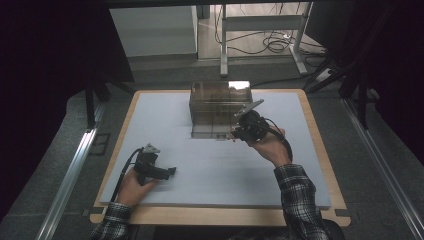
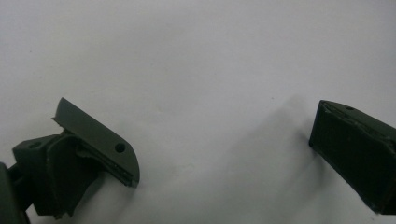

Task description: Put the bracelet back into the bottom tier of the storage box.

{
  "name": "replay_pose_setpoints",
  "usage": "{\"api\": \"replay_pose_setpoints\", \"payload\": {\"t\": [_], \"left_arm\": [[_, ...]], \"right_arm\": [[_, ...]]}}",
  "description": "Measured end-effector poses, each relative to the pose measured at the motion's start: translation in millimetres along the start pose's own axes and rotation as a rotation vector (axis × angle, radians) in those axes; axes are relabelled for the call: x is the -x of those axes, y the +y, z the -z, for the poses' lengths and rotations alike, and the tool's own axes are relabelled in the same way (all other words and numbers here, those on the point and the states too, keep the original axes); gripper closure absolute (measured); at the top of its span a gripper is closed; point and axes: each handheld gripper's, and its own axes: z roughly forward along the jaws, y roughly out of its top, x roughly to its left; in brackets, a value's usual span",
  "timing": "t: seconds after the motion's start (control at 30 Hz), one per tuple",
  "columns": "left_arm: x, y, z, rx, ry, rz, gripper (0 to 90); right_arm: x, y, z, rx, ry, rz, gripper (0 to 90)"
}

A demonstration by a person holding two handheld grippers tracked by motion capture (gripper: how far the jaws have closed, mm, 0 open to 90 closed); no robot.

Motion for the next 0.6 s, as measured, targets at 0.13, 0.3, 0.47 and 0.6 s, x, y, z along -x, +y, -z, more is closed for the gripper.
{"api": "replay_pose_setpoints", "payload": {"t": [0.13, 0.3, 0.47, 0.6], "left_arm": [[0.0, 0.0, 0.0, 0.0, 0.0, 0.0, 0.0], [0.0, 0.0, 0.0, 0.0, 0.0, 0.0, 0.0], [0.0, 0.0, 0.0, 0.0, -0.001, -0.001, 0.0], [-0.3, 0.0, 0.2, -0.004, -0.001, -0.004, 0.0]], "right_arm": [[-0.2, 0.8, -2.6, 0.021, -0.001, -0.006, 80.4], [-0.3, 2.7, -6.5, 0.051, -0.009, -0.009, 80.4], [-0.2, 4.9, -10.4, 0.085, -0.012, -0.017, 80.4], [-0.4, 6.9, -15.0, 0.103, -0.02, -0.018, 80.3]]}}
